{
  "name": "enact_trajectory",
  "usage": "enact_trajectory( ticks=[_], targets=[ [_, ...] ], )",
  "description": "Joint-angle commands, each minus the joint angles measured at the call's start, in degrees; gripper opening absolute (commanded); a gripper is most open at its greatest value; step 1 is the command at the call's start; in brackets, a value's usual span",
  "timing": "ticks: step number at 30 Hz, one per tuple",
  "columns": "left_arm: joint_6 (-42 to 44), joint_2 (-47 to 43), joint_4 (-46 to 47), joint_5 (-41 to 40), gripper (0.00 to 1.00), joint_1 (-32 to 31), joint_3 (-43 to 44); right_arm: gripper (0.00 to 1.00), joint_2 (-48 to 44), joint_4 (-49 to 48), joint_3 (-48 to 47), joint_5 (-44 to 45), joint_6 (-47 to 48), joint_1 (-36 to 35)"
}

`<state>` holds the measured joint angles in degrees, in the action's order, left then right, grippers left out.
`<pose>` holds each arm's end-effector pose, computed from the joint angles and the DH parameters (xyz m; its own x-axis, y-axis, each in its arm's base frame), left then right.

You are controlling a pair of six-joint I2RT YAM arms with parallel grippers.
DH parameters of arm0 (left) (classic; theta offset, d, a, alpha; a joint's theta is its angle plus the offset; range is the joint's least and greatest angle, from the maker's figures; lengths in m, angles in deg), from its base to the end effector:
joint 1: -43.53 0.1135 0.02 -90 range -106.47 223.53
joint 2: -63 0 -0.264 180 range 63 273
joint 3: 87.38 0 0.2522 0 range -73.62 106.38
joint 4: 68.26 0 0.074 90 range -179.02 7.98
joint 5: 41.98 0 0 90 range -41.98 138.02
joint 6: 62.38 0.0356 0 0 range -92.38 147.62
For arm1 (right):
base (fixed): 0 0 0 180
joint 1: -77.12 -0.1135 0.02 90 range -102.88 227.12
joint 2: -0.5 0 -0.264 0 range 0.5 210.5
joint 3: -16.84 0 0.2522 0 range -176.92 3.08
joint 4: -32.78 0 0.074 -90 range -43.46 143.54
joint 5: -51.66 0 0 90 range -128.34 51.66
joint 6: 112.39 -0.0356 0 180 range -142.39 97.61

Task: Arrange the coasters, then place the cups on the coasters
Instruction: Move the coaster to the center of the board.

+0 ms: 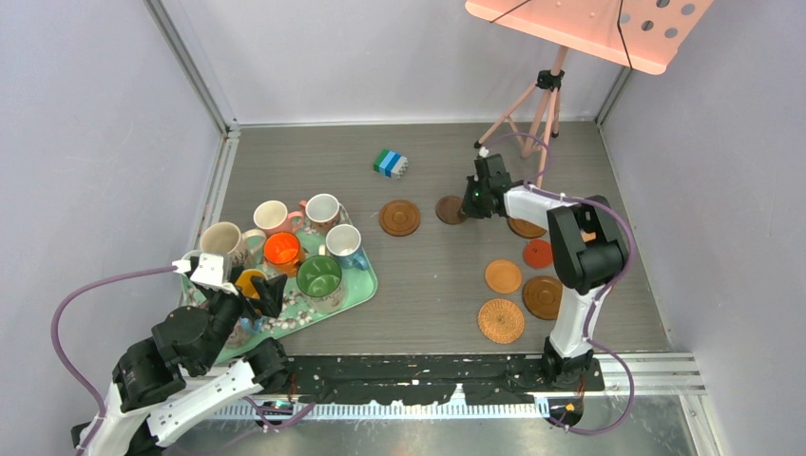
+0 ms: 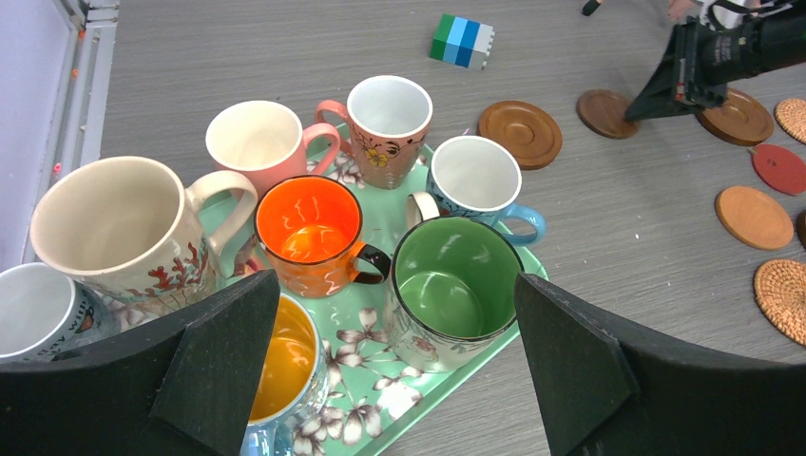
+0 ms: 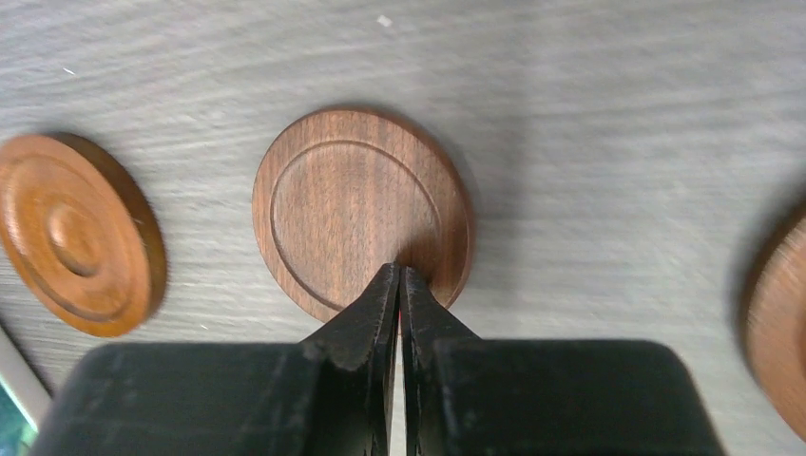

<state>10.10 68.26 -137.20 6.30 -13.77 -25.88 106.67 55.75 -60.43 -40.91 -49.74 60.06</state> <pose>0.0174 0.0167 0.3253 -0.1968 -0.1094 -0.9743 0.2288 0.9612 -0.1542 0.3647 0.1136 0.1590 -0.8147 0.2301 -0.5322 0.0617 0.9471 0.3150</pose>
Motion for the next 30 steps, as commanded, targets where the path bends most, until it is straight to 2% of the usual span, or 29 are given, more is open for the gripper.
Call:
enact_trajectory(
  ticks=[1,6,14,30],
  targets=[
    [0.6,-0.3,1.0,0.1,0.98,-0.1,-0.1,0.10,-5.3,4.5,6.3,3.5,2.1,0.7],
    [0.7,-0.2,1.0,0.2,0.98,0.0,-0.1,0.11,-9.6,5.3,11.4,3.3,1.1,0.7],
    [0.8,-0.5,1.2,0.3,0.98,0.0,-0.2,0.09,-15.3,11.9,14.0,9.2,-2.1,0.9],
    [0.7,-0.9,1.1,0.5,0.98,0.0,-0.1,0.08,-15.9,12.0,14.6,12.4,-1.7,2.3]
  ],
)
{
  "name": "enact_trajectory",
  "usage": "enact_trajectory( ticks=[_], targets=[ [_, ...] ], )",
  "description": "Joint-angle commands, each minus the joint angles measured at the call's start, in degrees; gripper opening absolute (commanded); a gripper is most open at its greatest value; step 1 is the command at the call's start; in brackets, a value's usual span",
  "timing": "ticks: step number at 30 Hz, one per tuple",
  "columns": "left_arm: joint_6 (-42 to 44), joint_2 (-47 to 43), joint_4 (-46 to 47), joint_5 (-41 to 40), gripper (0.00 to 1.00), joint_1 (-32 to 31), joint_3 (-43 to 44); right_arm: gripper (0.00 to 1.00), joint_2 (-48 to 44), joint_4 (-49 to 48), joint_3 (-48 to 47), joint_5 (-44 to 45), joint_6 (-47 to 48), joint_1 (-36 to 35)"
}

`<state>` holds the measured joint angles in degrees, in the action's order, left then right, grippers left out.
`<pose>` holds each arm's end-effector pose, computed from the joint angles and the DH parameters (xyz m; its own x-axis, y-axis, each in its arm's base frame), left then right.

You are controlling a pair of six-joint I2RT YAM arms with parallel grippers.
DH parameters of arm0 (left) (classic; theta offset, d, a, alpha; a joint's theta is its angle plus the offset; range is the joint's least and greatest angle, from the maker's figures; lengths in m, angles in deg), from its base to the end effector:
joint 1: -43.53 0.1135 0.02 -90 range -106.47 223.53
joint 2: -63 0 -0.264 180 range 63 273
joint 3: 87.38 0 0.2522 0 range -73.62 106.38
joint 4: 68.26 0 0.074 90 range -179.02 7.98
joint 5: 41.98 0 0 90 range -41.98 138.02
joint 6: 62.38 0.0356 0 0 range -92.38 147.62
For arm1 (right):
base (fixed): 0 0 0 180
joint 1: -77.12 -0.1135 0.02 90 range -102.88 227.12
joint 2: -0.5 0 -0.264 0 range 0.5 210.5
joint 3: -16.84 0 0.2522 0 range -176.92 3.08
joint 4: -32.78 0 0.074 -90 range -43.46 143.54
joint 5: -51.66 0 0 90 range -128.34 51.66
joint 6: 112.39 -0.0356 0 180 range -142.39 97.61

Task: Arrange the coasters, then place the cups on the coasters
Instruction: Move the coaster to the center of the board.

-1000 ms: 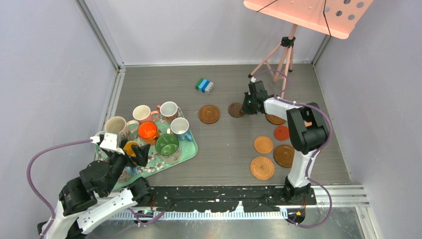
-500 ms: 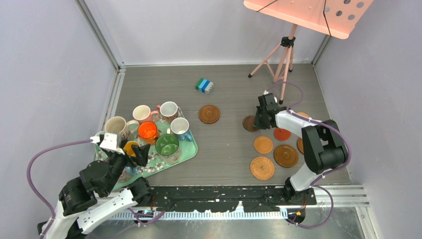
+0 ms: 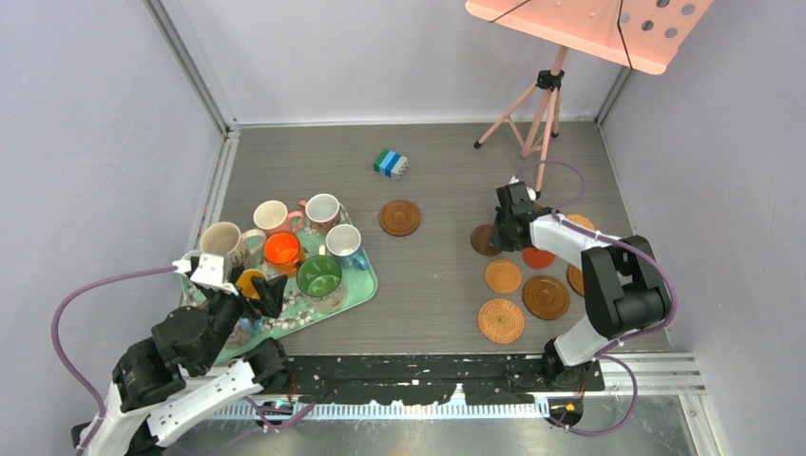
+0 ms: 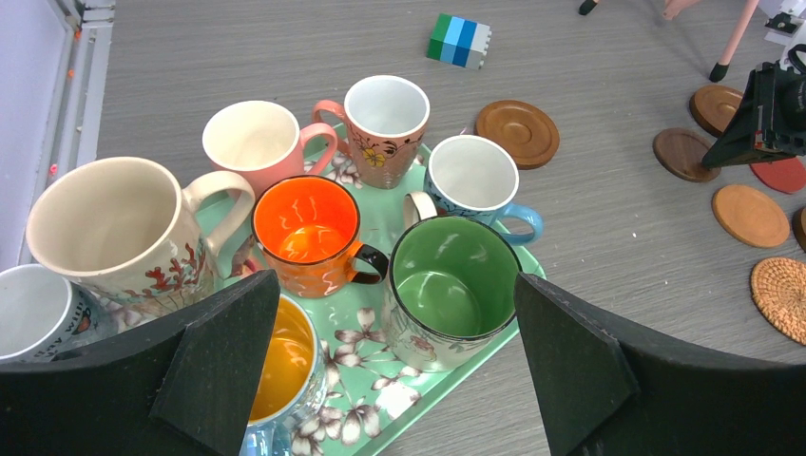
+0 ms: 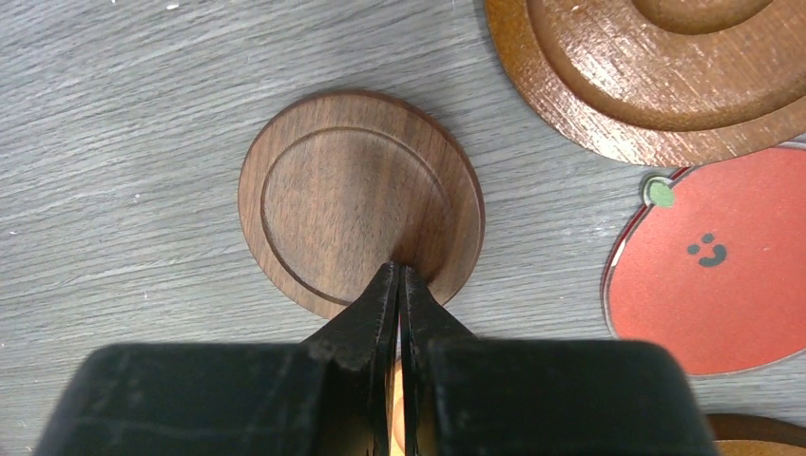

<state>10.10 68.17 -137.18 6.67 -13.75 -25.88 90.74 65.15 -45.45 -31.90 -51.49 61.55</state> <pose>0.0172 0.0168 0.3252 -0.1976 -0.1106 -0.9740 0.2345 0.9595 -0.1565 0.2882 0.0762 0.1643 -0.8350 0.2690 -0.4800 0.2207 0.9628 0.1557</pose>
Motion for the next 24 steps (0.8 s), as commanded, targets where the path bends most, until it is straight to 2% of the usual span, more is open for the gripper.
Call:
enact_trajectory(
  ticks=[1,16,24],
  targets=[
    [0.7,-0.8,1.0,0.1,0.97,-0.1,-0.1,0.08,0.1,2.7,-0.3,3.4,0.0,0.9],
    [0.6,-0.8,1.1,0.0,0.98,-0.1,-0.1,0.07,-4.9,3.5,2.5,3.9,-0.6,1.2],
    [0.6,-1.0,1.1,0.0,0.98,-0.1,-0.2,0.09,-5.5,0.5,1.0,-0.2,2.2,1.2]
  ],
)
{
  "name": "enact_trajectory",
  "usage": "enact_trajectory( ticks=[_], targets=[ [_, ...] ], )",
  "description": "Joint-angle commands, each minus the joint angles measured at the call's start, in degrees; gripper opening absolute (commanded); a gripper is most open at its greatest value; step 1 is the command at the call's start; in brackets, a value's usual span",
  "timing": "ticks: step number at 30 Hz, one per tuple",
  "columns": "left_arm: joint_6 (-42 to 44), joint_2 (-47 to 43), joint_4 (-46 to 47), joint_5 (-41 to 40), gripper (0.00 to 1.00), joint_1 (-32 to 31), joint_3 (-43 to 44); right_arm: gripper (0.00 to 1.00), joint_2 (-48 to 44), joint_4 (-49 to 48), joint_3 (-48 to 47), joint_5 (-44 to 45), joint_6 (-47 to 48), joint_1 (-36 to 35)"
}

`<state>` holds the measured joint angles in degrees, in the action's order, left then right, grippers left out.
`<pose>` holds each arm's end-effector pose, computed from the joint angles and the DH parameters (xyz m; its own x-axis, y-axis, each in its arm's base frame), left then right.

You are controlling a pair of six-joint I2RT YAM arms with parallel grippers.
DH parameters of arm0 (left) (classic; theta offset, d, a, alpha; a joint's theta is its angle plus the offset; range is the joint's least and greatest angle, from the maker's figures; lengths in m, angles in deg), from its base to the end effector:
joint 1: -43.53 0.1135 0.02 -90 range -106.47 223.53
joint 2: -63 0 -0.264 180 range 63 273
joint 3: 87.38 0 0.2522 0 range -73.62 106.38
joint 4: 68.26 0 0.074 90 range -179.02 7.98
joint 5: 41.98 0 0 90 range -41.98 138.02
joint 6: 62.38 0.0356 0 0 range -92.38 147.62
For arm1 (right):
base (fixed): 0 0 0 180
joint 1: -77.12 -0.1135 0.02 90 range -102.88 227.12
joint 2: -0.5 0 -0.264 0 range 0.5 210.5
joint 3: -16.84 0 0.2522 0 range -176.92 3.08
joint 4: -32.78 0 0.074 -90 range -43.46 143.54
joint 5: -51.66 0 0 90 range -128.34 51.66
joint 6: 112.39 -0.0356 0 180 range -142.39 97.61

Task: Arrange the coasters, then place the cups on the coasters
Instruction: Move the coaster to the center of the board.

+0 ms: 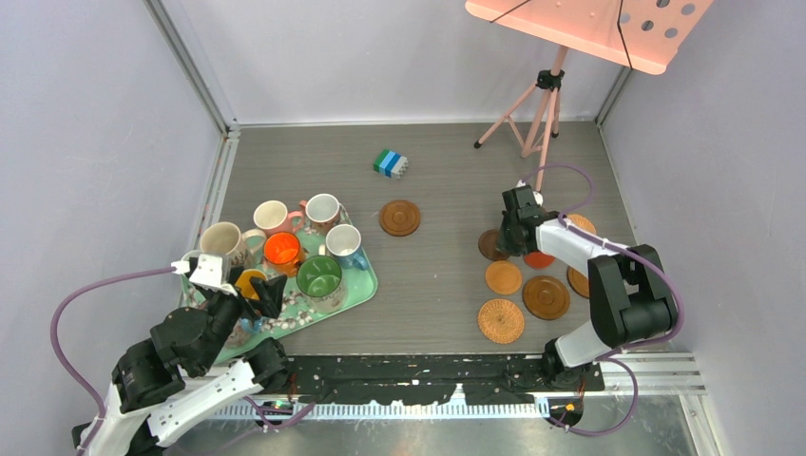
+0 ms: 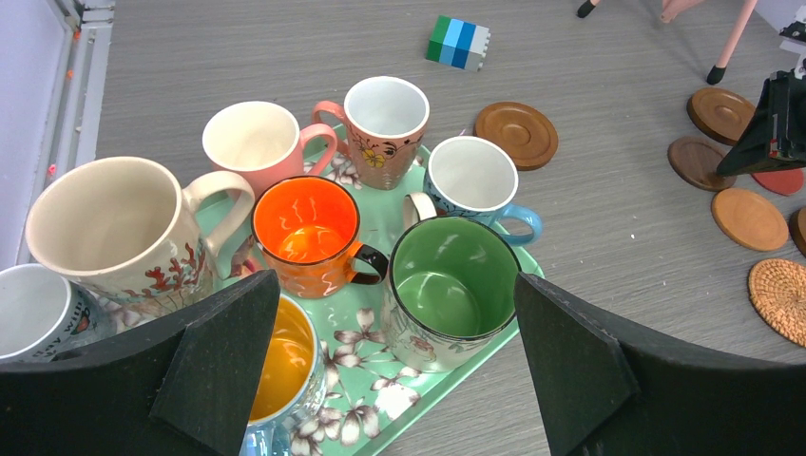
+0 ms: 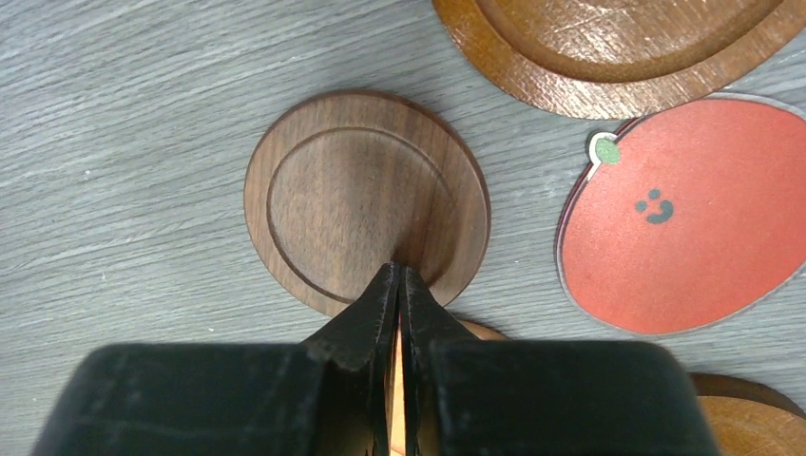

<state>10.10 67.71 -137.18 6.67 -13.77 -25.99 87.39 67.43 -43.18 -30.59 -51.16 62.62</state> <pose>0.0165 0.0179 0.3246 -0.1944 -0.1155 -0.9741 0.2353 0.9586 -0.1606 0.2750 0.0661 0.1671 -0.8354 0.2765 -0.4750 0.2467 0.9609 0.1256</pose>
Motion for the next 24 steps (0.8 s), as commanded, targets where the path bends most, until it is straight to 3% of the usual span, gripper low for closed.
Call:
enact_trajectory(
  ticks=[1,7,18,24],
  targets=[
    [0.6,-0.4,1.1,0.0,0.97,-0.1,-0.1,0.10,-2.2,-1.3,-2.6,-1.2,2.2,0.2],
    [0.6,-0.3,1.1,0.0,0.97,0.0,0.0,0.13,-5.6,3.9,-6.2,-0.2,2.9,0.2],
    [0.8,-0.4,1.2,0.2,0.97,0.0,-0.2,0.13,-13.6,6.1,4.7,-5.7,0.4,-0.7],
    [0.7,-0.6,1.2,0.3,0.98,-0.1,0.0,0.13,-12.8,4.1,7.6,-7.0,-1.5,-2.9]
  ],
)
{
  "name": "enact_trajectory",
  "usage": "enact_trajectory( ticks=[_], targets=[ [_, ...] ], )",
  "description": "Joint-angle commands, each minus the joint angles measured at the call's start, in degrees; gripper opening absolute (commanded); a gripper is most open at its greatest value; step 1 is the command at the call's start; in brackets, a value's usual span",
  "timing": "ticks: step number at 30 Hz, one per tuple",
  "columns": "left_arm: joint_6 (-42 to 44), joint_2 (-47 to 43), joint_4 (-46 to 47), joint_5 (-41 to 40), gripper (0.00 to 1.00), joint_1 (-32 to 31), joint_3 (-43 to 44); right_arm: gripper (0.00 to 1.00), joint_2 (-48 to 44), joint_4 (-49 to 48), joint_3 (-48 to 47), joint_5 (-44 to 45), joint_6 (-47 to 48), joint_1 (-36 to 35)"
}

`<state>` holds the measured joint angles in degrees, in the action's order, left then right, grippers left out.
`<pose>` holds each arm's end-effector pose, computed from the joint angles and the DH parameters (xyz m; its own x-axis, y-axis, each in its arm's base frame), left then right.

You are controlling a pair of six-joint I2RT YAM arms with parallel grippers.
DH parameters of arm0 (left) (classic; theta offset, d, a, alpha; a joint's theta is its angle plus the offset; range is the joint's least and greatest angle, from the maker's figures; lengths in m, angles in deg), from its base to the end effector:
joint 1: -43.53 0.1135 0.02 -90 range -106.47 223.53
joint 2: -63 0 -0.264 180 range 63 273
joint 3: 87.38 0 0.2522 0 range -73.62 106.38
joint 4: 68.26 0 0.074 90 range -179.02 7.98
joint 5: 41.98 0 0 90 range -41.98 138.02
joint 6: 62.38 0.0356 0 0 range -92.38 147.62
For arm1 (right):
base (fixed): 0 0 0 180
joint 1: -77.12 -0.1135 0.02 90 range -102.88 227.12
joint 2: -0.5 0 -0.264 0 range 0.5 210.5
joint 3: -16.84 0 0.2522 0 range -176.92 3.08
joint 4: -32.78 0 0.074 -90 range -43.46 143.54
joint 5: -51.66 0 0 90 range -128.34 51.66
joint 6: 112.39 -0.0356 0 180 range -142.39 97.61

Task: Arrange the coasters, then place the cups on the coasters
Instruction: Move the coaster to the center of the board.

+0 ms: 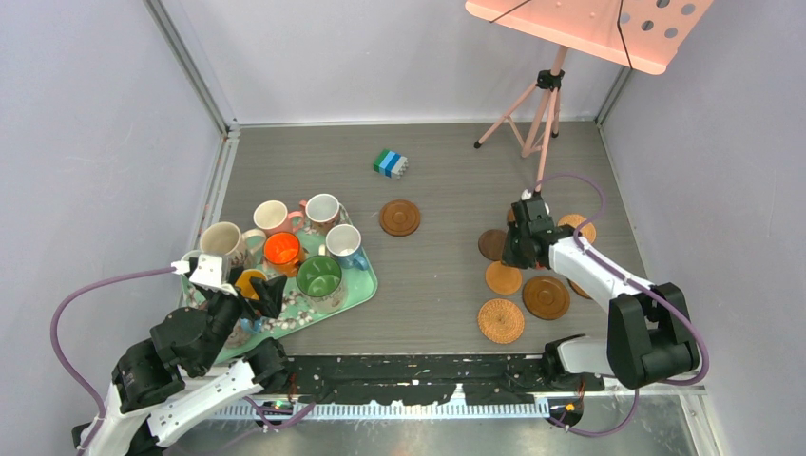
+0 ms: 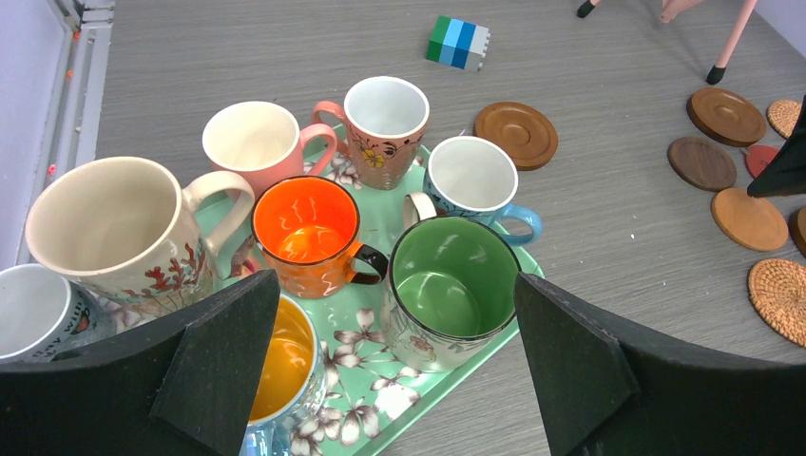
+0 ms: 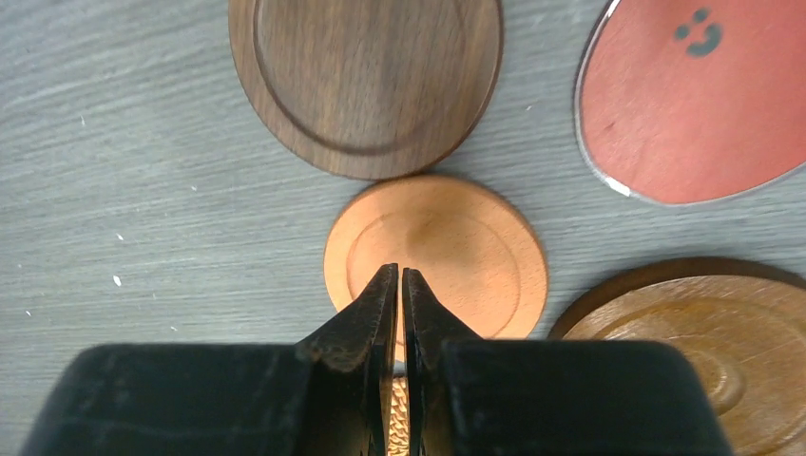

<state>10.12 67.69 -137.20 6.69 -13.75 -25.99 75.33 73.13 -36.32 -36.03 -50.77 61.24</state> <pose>0.0164 0.0179 0.3245 -0.1944 -0.1152 -0.9741 0.2354 0.9586 -0.1603 0.2281 0.0634 0.1784 -0.8686 0.2467 -0.4297 0.1792 0.9650 0.1917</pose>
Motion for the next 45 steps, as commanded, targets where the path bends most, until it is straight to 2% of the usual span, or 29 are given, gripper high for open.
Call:
enact_trajectory(
  ticks=[1,15,25,28,32,38,45],
  targets=[
    [0.6,-0.6,1.2,0.3,0.98,-0.1,-0.1,0.13,-0.4,-2.0,1.1,-1.5,-2.1,-1.8],
    [0.4,-0.3,1.1,0.2,0.98,-0.1,0.0,0.12,4.1,-6.9,2.6,-4.1,-4.8,-7.4],
    [0.5,0.0,1.1,0.1,0.98,-0.1,-0.1,0.12,-0.4,-1.0,-3.6,4.5,-1.5,-7.4],
    [0.5,0.1,1.1,0.1,0.98,-0.1,-0.1,0.12,-0.8,-3.1,-6.0,8.3,0.9,-7.3],
    [0.5,-0.1,1.0,0.0,0.98,-0.1,0.0,0.13,2.4,-8.1,-7.6,11.0,4.1,-6.3],
    [0.4,-0.6,1.0,-0.2,0.98,-0.1,0.0,0.13,11.1,-8.8,-12.4,9.4,4.4,-4.7],
    [0.4,-0.7,1.1,-0.4,0.98,-0.1,-0.1,0.13,15.4,-9.2,-13.7,9.9,3.0,-4.3]
  ],
)
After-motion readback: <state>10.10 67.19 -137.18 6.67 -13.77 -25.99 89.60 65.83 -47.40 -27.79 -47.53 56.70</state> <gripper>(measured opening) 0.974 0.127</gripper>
